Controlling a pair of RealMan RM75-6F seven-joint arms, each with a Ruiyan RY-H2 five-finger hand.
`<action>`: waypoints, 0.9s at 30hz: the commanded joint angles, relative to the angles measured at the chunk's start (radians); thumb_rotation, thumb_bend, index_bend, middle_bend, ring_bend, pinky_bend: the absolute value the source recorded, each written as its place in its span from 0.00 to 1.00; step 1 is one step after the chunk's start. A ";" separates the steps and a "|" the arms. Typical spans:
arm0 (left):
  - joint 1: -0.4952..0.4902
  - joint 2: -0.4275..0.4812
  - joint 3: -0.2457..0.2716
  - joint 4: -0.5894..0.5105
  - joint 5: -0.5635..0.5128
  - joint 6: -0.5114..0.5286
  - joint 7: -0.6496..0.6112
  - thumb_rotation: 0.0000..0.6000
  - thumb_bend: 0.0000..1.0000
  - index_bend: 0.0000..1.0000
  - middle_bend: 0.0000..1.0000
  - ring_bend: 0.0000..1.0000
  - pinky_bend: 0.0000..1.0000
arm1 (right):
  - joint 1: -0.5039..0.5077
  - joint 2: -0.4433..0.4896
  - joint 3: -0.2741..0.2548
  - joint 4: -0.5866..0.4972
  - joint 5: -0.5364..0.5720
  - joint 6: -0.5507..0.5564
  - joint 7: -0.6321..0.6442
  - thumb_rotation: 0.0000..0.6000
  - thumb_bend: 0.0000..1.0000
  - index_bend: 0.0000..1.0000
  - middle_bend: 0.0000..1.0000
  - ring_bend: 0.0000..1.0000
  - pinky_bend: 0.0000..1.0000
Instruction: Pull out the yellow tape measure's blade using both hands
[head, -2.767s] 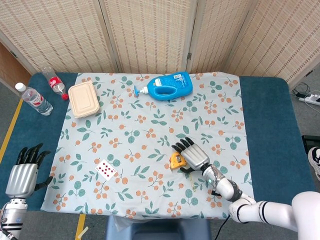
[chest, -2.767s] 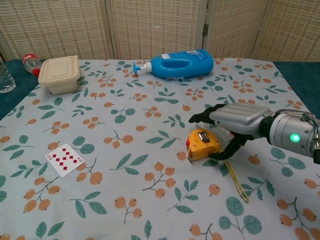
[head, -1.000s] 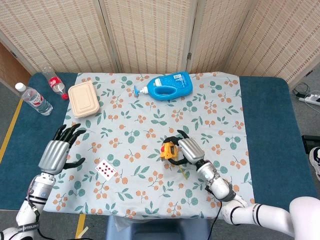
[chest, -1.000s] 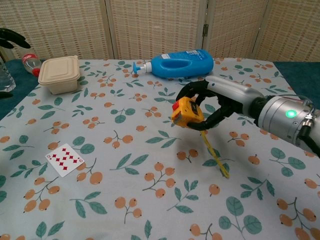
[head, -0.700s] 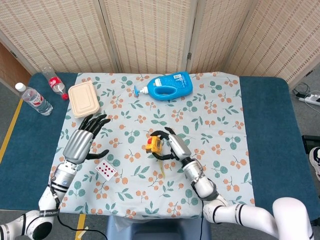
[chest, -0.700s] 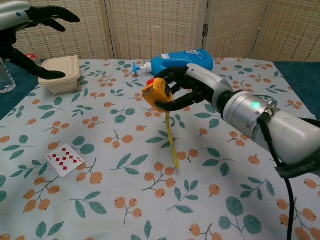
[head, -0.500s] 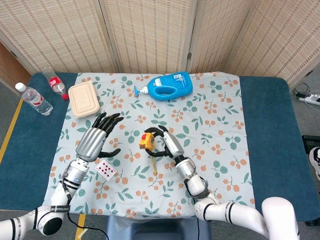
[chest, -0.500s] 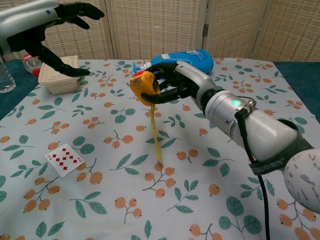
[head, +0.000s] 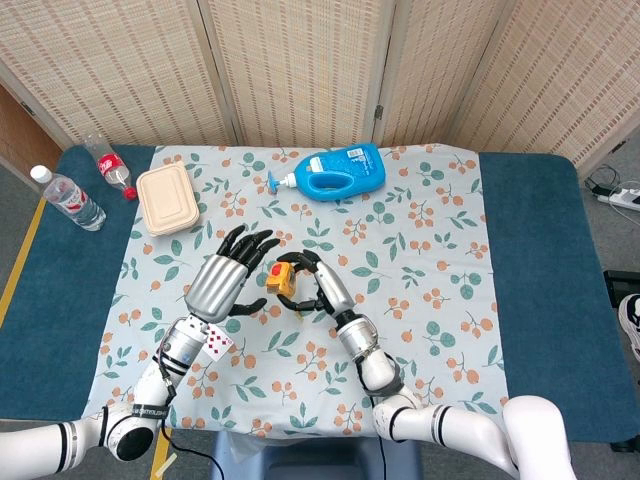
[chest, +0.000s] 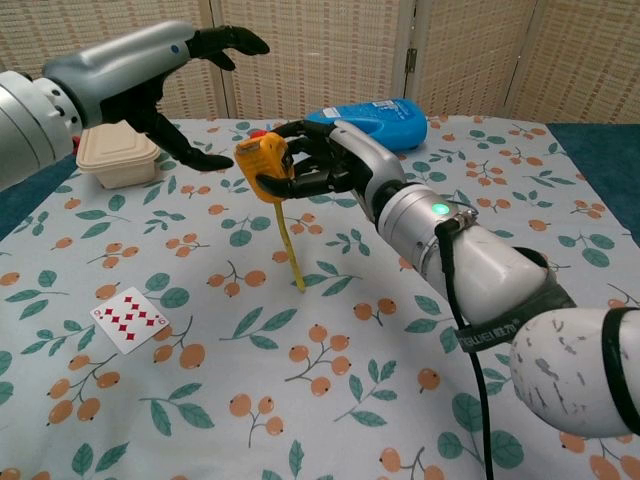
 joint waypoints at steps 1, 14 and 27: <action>-0.007 -0.010 0.006 0.005 0.000 0.001 0.003 1.00 0.24 0.15 0.12 0.16 0.00 | 0.002 -0.005 0.004 0.003 0.004 -0.001 0.000 1.00 0.36 0.65 0.54 0.36 0.00; -0.043 -0.057 0.000 0.055 -0.033 0.002 0.012 1.00 0.24 0.16 0.12 0.16 0.00 | 0.007 -0.026 -0.001 0.018 0.007 -0.005 -0.007 1.00 0.36 0.65 0.54 0.36 0.00; -0.054 -0.072 0.008 0.093 -0.048 0.010 -0.005 1.00 0.30 0.21 0.12 0.17 0.00 | 0.005 -0.023 0.000 0.017 0.014 -0.017 -0.018 1.00 0.36 0.65 0.54 0.36 0.00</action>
